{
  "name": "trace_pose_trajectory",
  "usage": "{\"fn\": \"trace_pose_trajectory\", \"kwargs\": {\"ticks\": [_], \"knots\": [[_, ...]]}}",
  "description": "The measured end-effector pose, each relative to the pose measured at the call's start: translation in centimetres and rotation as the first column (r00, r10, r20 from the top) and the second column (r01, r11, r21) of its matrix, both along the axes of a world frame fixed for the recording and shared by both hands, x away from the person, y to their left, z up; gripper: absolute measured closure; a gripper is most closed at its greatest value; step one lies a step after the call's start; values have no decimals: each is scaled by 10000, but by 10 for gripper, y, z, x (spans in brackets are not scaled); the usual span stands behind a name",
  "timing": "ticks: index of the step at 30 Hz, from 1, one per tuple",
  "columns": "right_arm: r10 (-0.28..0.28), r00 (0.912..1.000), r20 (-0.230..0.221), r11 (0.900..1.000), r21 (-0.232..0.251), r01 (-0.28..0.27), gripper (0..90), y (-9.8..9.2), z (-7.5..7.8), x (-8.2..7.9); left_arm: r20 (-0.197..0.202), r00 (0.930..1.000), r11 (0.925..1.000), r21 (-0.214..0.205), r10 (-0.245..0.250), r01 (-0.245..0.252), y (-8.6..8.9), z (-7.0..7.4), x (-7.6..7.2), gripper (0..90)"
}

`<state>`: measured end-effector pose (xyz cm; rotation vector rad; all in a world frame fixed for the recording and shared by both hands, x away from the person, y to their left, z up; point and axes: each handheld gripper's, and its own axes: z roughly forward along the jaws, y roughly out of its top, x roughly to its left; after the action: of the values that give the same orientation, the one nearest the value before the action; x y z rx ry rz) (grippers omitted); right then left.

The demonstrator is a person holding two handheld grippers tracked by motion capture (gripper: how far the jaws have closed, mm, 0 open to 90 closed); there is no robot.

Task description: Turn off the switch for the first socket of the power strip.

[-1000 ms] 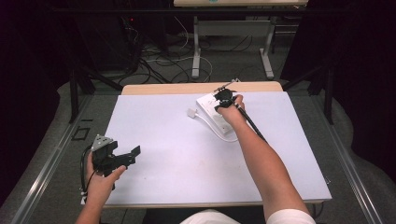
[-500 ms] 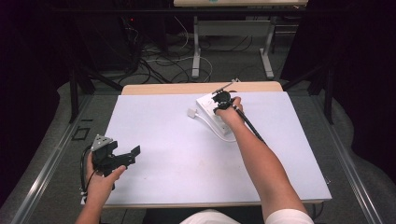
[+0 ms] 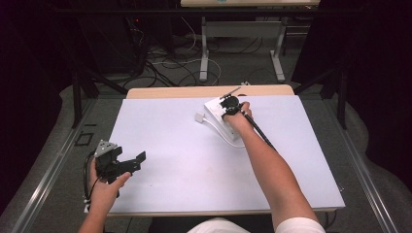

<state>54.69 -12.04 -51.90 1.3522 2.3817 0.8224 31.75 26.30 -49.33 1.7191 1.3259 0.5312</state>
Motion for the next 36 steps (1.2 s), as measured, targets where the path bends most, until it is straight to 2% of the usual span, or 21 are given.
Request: {"fn": "trace_pose_trajectory", "kwargs": {"ticks": [3,7,9,11,18,19,26,27,30,31,33,34,35,36], "knots": [[-18,9999,140,9999,123,16,898,0,-1,0,-4,10000,10000,15,0,0,0,0,0,48],[-98,10000,-5,9999,57,98,892,0,-1,0,-5,10000,10000,15,-2,2,0,0,0,49],[83,9998,186,9994,349,-90,890,-2,-3,1,0,10000,10000,31,-16,16,0,0,0,48],[69,10000,11,9997,217,-69,890,-2,-1,0,2,10000,10000,30,-13,13,0,0,0,49],[-24,9999,115,9998,196,21,900,-2,-2,0,11,10000,10000,36,-55,55,-1,0,0,49],[-136,9999,-57,9998,128,137,900,-1,-1,-1,15,10000,10000,43,-58,58,-1,0,0,49],[-12,9999,117,9999,167,10,900,-1,-2,-1,11,10000,10000,48,-40,40,0,0,0,49],[-65,10000,-13,9999,95,65,900,-1,-1,-1,11,10000,10000,48,-40,40,0,0,0,48],[29,9998,176,9998,209,-33,900,-1,-3,-1,3,10000,10000,53,-48,48,0,0,0,48],[98,9999,52,9999,-94,-98,900,-1,-3,0,7,10000,10000,48,-60,60,-1,0,0,48],[-68,9996,269,9997,243,62,900,0,-6,-1,9,10000,10000,55,-44,44,0,0,0,48],[-91,9996,265,9998,151,87,900,0,-5,-1,9,10000,10000,55,-44,44,0,0,0,48],[-109,9993,356,9994,321,98,900,1,-6,-1,6,10000,10000,27,-18,18,0,0,0,48],[-46,9992,401,9996,275,35,900,0,-6,-1,6,10000,10000,27,-18,18,0,0,0,48]]}}
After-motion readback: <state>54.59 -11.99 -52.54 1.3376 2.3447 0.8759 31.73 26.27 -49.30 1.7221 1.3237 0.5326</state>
